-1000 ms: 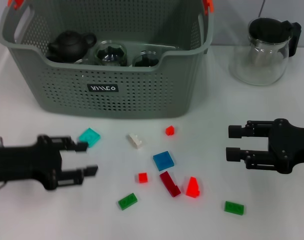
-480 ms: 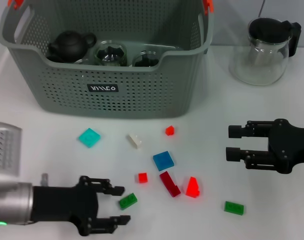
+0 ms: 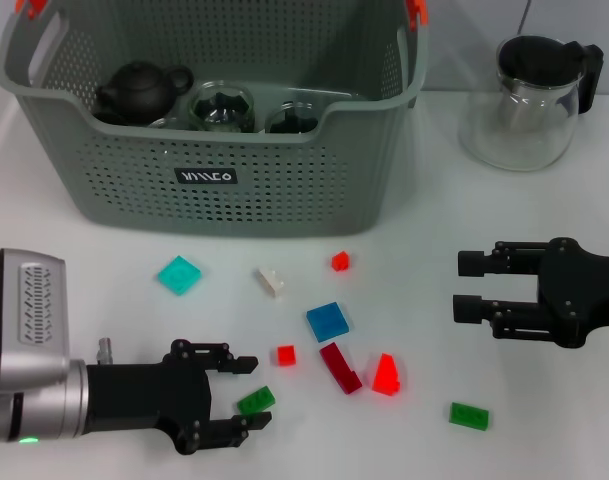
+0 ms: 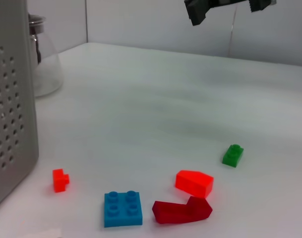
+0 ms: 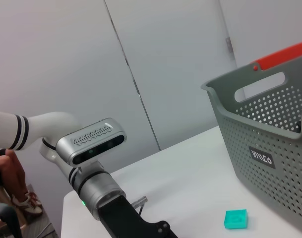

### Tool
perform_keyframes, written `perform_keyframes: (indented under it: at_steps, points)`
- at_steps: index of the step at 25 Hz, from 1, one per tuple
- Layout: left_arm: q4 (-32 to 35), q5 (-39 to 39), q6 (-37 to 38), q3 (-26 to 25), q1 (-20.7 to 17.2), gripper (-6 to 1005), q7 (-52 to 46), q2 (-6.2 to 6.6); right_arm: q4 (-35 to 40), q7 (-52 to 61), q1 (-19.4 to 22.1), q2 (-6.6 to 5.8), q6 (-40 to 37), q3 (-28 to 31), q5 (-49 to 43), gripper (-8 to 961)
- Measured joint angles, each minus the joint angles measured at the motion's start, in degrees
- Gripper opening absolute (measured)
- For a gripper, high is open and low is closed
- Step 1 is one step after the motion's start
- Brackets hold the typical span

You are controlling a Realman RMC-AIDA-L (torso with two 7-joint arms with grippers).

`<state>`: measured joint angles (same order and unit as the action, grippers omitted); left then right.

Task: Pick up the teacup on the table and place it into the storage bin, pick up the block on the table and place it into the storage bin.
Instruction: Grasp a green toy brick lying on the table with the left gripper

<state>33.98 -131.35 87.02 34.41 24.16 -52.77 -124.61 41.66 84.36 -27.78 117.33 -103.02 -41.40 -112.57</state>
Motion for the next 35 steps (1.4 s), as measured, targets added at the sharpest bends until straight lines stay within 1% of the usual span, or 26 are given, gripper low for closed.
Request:
perform_keyframes:
  at_steps: [8,12,24,30,35]
  points:
    - [-0.4,-0.2,-0.8,0.1,-0.2,575,0.8,-0.02,0.0,0.1,-0.1,0.0,-0.2,0.0,0.0,656]
    - [-1.3,-0.1,-1.9,0.1,-0.3,567,0.9,0.12,0.0,0.1,-0.1,0.0,-0.2,0.0,0.0,655]
    - [-1.3,-0.1,-4.8,-0.8,-0.1,544,1.1,0.26,0.0,0.0,0.3,0.0,-0.1,0.0,0.0,655]
    - [-1.1,1.0,-4.4,-1.4,-0.2,532,1.2,0.42,0.0,-0.1,0.4,0.0,-0.1,0.0,0.0,656]
    - [-1.4,1.2,-2.7,-0.8,-0.6,522,1.9,0.33,0.0,-0.1,0.3,0.0,-0.2,0.0,0.0,656]
